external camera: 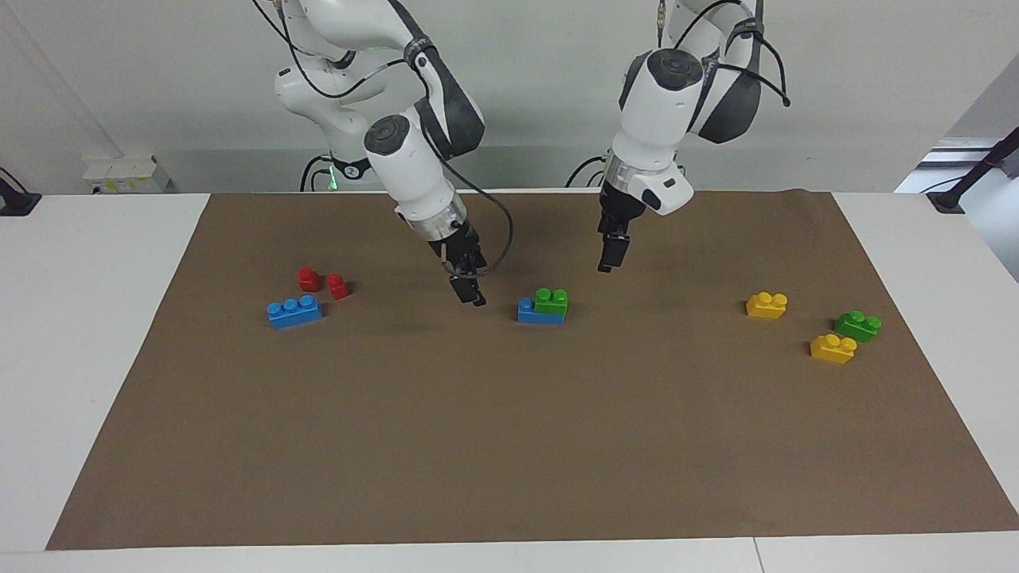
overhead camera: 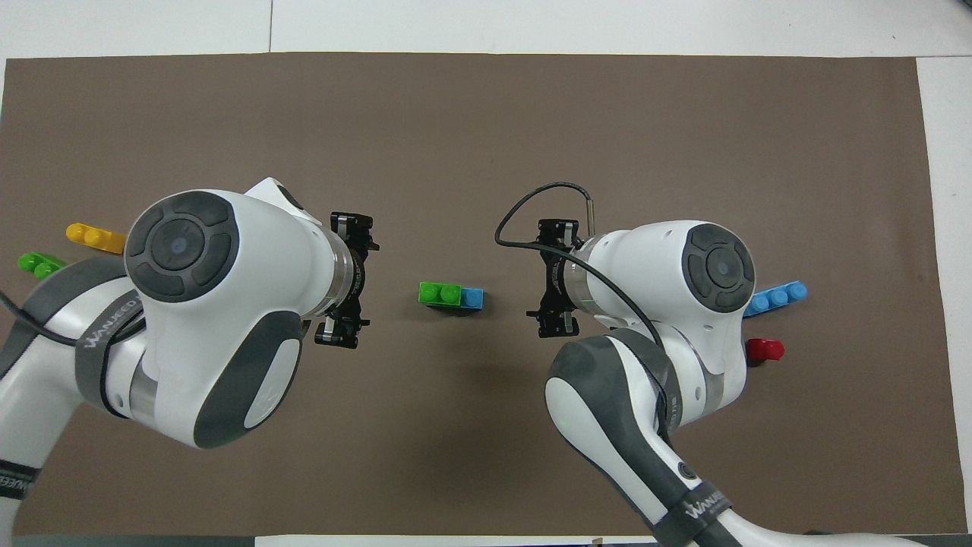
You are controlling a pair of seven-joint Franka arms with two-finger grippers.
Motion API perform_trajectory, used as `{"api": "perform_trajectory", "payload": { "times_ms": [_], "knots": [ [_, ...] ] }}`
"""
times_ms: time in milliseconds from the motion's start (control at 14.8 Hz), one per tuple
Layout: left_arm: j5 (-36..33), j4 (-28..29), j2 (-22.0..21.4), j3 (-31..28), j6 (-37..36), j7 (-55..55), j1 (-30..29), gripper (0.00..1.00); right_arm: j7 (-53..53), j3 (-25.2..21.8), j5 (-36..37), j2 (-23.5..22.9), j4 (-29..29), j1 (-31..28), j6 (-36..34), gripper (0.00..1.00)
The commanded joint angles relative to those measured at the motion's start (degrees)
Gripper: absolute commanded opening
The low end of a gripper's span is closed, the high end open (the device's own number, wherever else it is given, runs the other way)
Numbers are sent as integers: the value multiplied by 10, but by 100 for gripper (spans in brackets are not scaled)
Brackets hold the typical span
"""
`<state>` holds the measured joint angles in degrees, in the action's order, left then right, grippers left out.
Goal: Remove green block with left arm and hold with right
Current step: 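Move both grippers toward the joined green-and-blue bricks in the middle, then close the left gripper on green while the right gripper closes on blue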
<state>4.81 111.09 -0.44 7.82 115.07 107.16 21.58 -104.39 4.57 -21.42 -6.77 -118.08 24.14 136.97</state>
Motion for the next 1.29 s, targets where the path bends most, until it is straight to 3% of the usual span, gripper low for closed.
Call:
{"api": "perform_trajectory", "payload": {
  "times_ms": [0,406,676,1217],
  "knots": [
    [8,-9,34,-10,17,33,17,100,44,-2,-13,-11,-11,13,13,100],
    [5,-10,83,-10,53,103,31,100,115,-2,-62,-43,20,5,-19,100],
    [3,-10,104,-10,73,124,36,100,115,-2,-63,-95,72,10,-14,100],
    [1,-7,144,-11,93,157,75,100,115,-2,-63,-143,85,26,46,100]
  ]
}}
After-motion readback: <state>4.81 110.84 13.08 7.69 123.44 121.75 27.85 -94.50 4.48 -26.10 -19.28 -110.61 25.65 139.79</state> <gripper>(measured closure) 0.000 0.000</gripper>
